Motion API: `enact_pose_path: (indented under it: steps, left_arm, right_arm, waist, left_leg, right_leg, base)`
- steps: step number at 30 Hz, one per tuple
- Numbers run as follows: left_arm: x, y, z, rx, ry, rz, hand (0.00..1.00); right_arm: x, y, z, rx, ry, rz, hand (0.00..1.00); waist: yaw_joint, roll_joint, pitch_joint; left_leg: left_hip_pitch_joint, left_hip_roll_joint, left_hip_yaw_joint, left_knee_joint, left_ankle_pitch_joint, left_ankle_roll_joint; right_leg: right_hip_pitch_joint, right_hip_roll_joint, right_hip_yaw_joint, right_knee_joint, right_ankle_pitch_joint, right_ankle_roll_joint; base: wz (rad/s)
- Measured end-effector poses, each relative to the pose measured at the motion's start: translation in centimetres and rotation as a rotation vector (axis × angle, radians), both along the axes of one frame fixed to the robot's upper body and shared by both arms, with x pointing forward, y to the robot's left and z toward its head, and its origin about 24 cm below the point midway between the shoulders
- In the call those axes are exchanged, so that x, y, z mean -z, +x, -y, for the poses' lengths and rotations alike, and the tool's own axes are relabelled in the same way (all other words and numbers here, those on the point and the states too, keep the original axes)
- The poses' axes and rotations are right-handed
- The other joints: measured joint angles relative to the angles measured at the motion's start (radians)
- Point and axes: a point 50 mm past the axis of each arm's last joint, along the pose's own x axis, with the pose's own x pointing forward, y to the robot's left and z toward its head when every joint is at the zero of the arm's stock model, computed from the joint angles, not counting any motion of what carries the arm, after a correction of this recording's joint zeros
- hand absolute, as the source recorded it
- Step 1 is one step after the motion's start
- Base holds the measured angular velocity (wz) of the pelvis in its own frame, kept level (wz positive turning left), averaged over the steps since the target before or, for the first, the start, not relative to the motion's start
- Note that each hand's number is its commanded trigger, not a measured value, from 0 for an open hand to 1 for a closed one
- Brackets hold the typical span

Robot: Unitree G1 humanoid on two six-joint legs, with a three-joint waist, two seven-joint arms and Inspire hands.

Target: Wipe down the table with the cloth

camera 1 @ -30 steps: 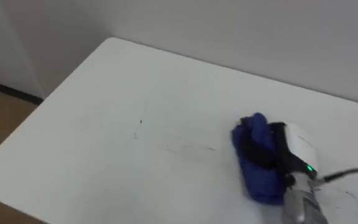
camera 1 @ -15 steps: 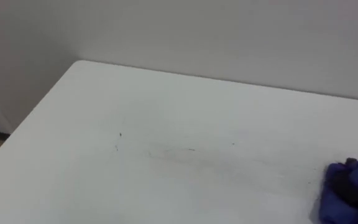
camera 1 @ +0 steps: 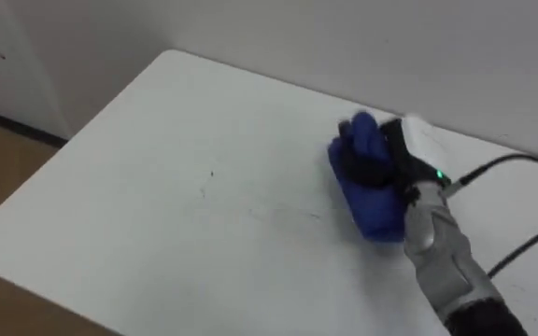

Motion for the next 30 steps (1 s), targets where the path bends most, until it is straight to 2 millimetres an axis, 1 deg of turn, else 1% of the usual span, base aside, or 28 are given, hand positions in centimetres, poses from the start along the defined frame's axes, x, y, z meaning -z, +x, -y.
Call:
enact_pose_path:
  steps: [1, 2, 3, 4, 6, 7, 9, 10, 11, 12, 13, 14, 15, 16, 17, 18, 19, 20, 21, 22, 23, 24, 25, 26, 27, 28, 29, 30]
  left_arm:
    - [-0.1, -0.1, -0.2, -0.006, 0.007, 0.0, 0.0]
    - [-0.2, 0.0, -0.6, -0.016, 0.019, 0.015, 0.0]
    - [-0.3, 0.1, -0.8, -0.019, 0.026, 0.025, 0.0]
    - [-0.5, 0.2, -1.2, -0.033, 0.038, 0.045, 0.0]
    - [-0.9, 1.3, -2.1, -0.021, 0.063, 0.086, 0.0]
    - [-1.0, 1.4, -2.2, -0.015, 0.069, 0.089, 0.0]
    - [-1.3, 2.3, -2.6, 0.007, 0.084, 0.109, 0.0]
    - [-1.3, 2.5, -2.7, 0.012, 0.086, 0.113, 0.0]
    - [-1.4, 3.0, -2.9, 0.017, 0.092, 0.122, 0.0]
    - [-1.5, 3.2, -3.0, 0.022, 0.096, 0.127, 0.0]
    - [-1.7, 3.6, -3.4, 0.029, 0.11, 0.141, 0.0]
    - [-1.8, 3.9, -3.5, 0.034, 0.117, 0.153, 0.0]
    - [-1.7, 4.1, -3.4, 0.043, 0.117, 0.165, 0.0]
    - [-1.7, 4.4, -3.3, 0.054, 0.117, 0.169, 0.0]
    - [-1.5, 5.0, -2.9, 0.077, 0.112, 0.171, 0.0]
    - [-1.3, 5.7, -2.6, 0.1, 0.1, 0.166, 0.0]
    - [-1.1, 6.2, -2.3, 0.103, 0.088, 0.171, 0.0]
    - [-1.0, 7.4, -1.7, 0.123, 0.066, 0.179, 0.0]
    - [-1.0, 9.0, -1.1, 0.155, 0.051, 0.198, 0.0]
    - [-1.1, 9.9, -0.9, 0.167, 0.045, 0.213, 0.0]
    - [-1.5, 11.7, -0.7, 0.191, 0.044, 0.244, 0.0]
    - [-2.0, 13.8, -0.5, 0.214, 0.043, 0.287, 0.0]
    - [-2.2, 14.4, -0.3, 0.214, 0.034, 0.302, 0.0]
    - [-2.4, 15.4, 0.1, 0.207, 0.012, 0.328, 0.0]
    - [-2.4, 15.6, 0.3, 0.203, 0.002, 0.338, 0.0]
    - [-2.3, 15.3, 0.5, 0.195, -0.008, 0.333, 0.0]
    - [-1.9, 13.9, 0.4, 0.166, -0.023, 0.309, 0.0]
    - [-1.6, 13.1, 0.3, 0.153, -0.028, 0.288, 0.0]
  right_arm:
    - [0.3, -0.6, 0.6, 0.031, -0.001, 0.003, 1.0]
    - [0.6, -1.7, 2.0, 0.088, -0.018, 0.008, 1.0]
    - [0.7, -2.2, 2.8, 0.12, -0.024, 0.005, 1.0]
    - [1.0, -3.3, 4.3, 0.191, -0.041, 0.002, 1.0]
    - [1.3, -5.4, 6.9, 0.307, -0.098, -0.015, 1.0]
    - [1.4, -5.9, 7.5, 0.332, -0.109, -0.019, 1.0]
    - [1.6, -8.0, 9.7, 0.434, -0.131, -0.056, 1.0]
    - [1.6, -8.5, 10.2, 0.456, -0.136, -0.067, 1.0]
    - [1.8, -9.3, 11.0, 0.493, -0.14, -0.09, 1.0]
    - [1.9, -9.7, 11.2, 0.511, -0.139, -0.104, 1.0]
    - [2.3, -10.2, 11.2, 0.545, -0.127, -0.131, 1.0]
    - [2.6, -10.5, 11.1, 0.568, -0.123, -0.152, 1.0]
    - [2.7, -10.3, 10.9, 0.58, -0.12, -0.159, 1.0]
    - [2.8, -10.2, 10.7, 0.586, -0.122, -0.165, 1.0]
    - [3.0, -9.8, 10.1, 0.59, -0.128, -0.178, 1.0]
    - [3.3, -8.8, 9.2, 0.598, -0.124, -0.197, 1.0]
    - [3.3, -8.1, 8.7, 0.591, -0.122, -0.199, 1.0]
    - [3.0, -6.0, 7.1, 0.546, -0.104, -0.185, 1.0]
    - [2.3, -2.8, 4.5, 0.452, -0.058, -0.149, 1.0]
    - [1.6, -0.7, 2.9, 0.385, -0.034, -0.126, 1.0]
    - [-0.5, 3.9, -1.2, 0.198, -0.002, -0.071, 1.0]
    - [-3.7, 8.0, -5.6, -0.014, 0.001, 0.02, 1.0]
    - [-5.6, 9.7, -7.5, -0.111, -0.007, 0.078, 1.0]
    - [-8.4, 12.0, -10.1, -0.266, -0.037, 0.157, 1.0]
    - [-9.8, 12.8, -10.9, -0.314, -0.046, 0.194, 1.0]
    - [-11.4, 13.5, -11.6, -0.355, -0.056, 0.245, 1.0]
    - [-11.3, 13.4, -11.3, -0.348, -0.051, 0.249, 1.0]
    - [-10.6, 13.0, -10.7, -0.333, -0.056, 0.227, 1.0]
  waist:
    - [-0.014, 0.004, -0.004]
    - [-0.033, 0.01, -0.0118]
    - [-0.042, 0.012, -0.0133]
    - [-0.061, 0.014, -0.0142]
    - [-0.083, 0.018, -0.0197]
    - [-0.088, 0.02, -0.0206]
    - [-0.115, 0.022, -0.023]
    - [-0.118, 0.023, -0.024]
    - [-0.126, 0.023, -0.0241]
    - [-0.13, 0.023, -0.0236]
    - [-0.134, 0.019, -0.0225]
    - [-0.134, 0.021, -0.0234]
    - [-0.125, 0.029, -0.0237]
    - [-0.119, 0.032, -0.0239]
    - [-0.098, 0.036, -0.0224]
    - [-0.073, 0.037, -0.0218]
    - [-0.061, 0.036, -0.0212]
    - [-0.037, 0.034, -0.0205]
    - [-0.013, 0.026, -0.0166]
    - [0.003, 0.018, -0.0137]
    - [0.021, -0.005, -0.0035]
    - [0.047, -0.032, 0.0125]
    - [0.073, -0.041, 0.0204]
    - [0.128, -0.048, 0.0236]
    - [0.147, -0.045, 0.0231]
    - [0.155, -0.024, 0.0172]
    - [0.139, -0.006, 0.0214]
    - [0.126, -0.009, 0.0188]
  left_leg:
    - [0.003, 0.001, 0.006, -0.001, -0.005, 0.001]
    - [0.015, 0.002, 0.022, -0.006, -0.009, 0.004]
    - [0.02, 0.001, 0.026, -0.008, -0.011, 0.006]
    - [0.028, 0.0, 0.034, -0.009, -0.015, 0.009]
    - [0.033, 0.0, 0.057, 0.012, -0.04, 0.016]
    - [0.032, 0.002, 0.06, 0.023, -0.048, 0.017]
    - [0.033, 0.013, 0.069, 0.066, -0.073, 0.027]
    - [0.033, 0.016, 0.072, 0.077, -0.08, 0.031]
    - [0.032, 0.023, 0.068, 0.096, -0.088, 0.035]
    - [0.032, 0.028, 0.068, 0.107, -0.09, 0.038]
    - [0.035, 0.037, 0.067, 0.121, -0.096, 0.042]
    - [0.034, 0.049, 0.071, 0.135, -0.104, 0.044]
    - [0.033, 0.063, 0.071, 0.147, -0.109, 0.042]
    - [0.034, 0.07, 0.072, 0.148, -0.11, 0.041]
    - [0.031, 0.084, 0.074, 0.15, -0.111, 0.035]
    - [0.015, 0.1, 0.073, 0.16, -0.114, 0.023]
    - [0.002, 0.107, 0.071, 0.169, -0.116, 0.017]
    - [-0.033, 0.126, 0.071, 0.187, -0.117, 0.002]
    - [-0.072, 0.142, 0.073, 0.195, -0.111, -0.017]
    - [-0.09, 0.149, 0.077, 0.195, -0.105, -0.029]
    - [-0.117, 0.16, 0.078, 0.194, -0.088, -0.051]
    - [-0.143, 0.17, 0.09, 0.192, -0.074, -0.08]
    - [-0.155, 0.182, 0.096, 0.194, -0.072, -0.098]
    - [-0.176, 0.214, 0.1, 0.199, -0.064, -0.136]
    - [-0.181, 0.233, 0.097, 0.197, -0.061, -0.157]
    - [-0.181, 0.281, 0.072, 0.176, -0.038, -0.198]
    - [-0.176, 0.32, 0.091, 0.153, -0.002, -0.222]
    - [-0.174, 0.332, 0.116, 0.142, 0.018, -0.225]
  right_leg:
    - [0.003, 0.0, 0.003, 0.0, 0.0, 0.001]
    - [0.006, -0.002, 0.016, 0.002, -0.002, 0.003]
    - [0.009, -0.003, 0.018, 0.003, -0.002, 0.004]
    - [0.018, -0.006, 0.021, 0.002, -0.004, 0.006]
    - [0.021, -0.012, 0.022, 0.02, -0.01, 0.016]
    - [0.018, -0.014, 0.018, 0.032, -0.012, 0.02]
    - [0.012, -0.026, 0.006, 0.091, -0.022, 0.035]
    - [0.004, -0.029, 0.003, 0.115, -0.022, 0.036]
    - [-0.016, -0.041, -0.012, 0.18, -0.024, 0.038]
    - [-0.022, -0.05, -0.017, 0.214, -0.024, 0.037]
    - [-0.05, -0.064, -0.014, 0.284, -0.022, 0.037]
    - [-0.079, -0.083, -0.001, 0.358, -0.029, 0.036]
    - [-0.107, -0.113, 0.018, 0.41, -0.039, 0.036]
    - [-0.114, -0.132, 0.029, 0.413, -0.044, 0.039]
    - [-0.126, -0.157, 0.07, 0.398, -0.044, 0.041]
    - [-0.14, -0.18, 0.104, 0.366, -0.041, 0.046]
    - [-0.144, -0.185, 0.114, 0.339, -0.037, 0.052]
    - [-0.155, -0.198, 0.136, 0.281, -0.025, 0.058]
    - [-0.165, -0.205, 0.141, 0.226, 0.009, 0.06]
    - [-0.174, -0.206, 0.145, 0.202, 0.029, 0.063]
    - [-0.179, -0.209, 0.14, 0.144, 0.071, 0.071]
    - [-0.183, -0.21, 0.131, 0.104, 0.103, 0.07]
    - [-0.185, -0.204, 0.125, 0.091, 0.114, 0.066]
    - [-0.186, -0.169, 0.106, 0.074, 0.116, 0.089]
    - [-0.184, -0.147, 0.094, 0.072, 0.096, 0.119]
    - [-0.182, -0.093, 0.062, 0.092, 0.062, 0.094]
    - [-0.168, -0.056, 0.033, 0.109, 0.037, 0.071]
    - [-0.157, -0.046, 0.016, 0.11, 0.018, 0.065]
  base:
    - [-0.26]
    - [-0.18]
    - [-0.22]
    - [-0.27]
    - [-0.32]
    - [-0.19]
    - [-0.04]
    - [-0.04]
    - [-0.06]
    - [-0.03]
    - [-0.03]
    - [-0.09]
    - [-0.09]
    - [-0.13]
    - [-0.19]
    - [-0.23]
    - [-0.24]
    - [-0.23]
    - [-0.29]
    - [-0.28]
    - [-0.29]
    - [-0.28]
    - [-0.32]
    - [-0.22]
    - [0.1]
    - [0.56]
    - [0.76]
    - [0.91]
